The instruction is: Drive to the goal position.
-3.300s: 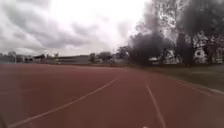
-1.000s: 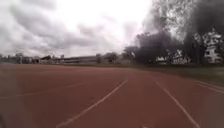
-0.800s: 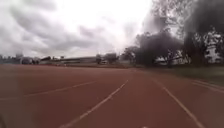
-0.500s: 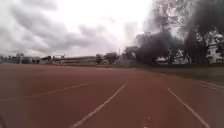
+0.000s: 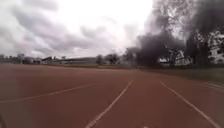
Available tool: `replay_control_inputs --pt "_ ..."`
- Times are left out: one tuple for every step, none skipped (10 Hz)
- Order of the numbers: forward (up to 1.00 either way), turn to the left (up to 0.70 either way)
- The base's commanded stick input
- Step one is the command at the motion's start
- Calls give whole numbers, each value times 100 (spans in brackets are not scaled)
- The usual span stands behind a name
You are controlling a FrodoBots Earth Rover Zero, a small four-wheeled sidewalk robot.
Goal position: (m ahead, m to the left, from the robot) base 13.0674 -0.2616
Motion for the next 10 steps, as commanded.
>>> replay_control_inputs --pt "70 0" --pt "70 0" --pt "70 0" --pt "70 0" --pt "70 0" --pt "70 0" --pt "70 0" --pt "70 0" --pt "70 0" --pt "70 0"
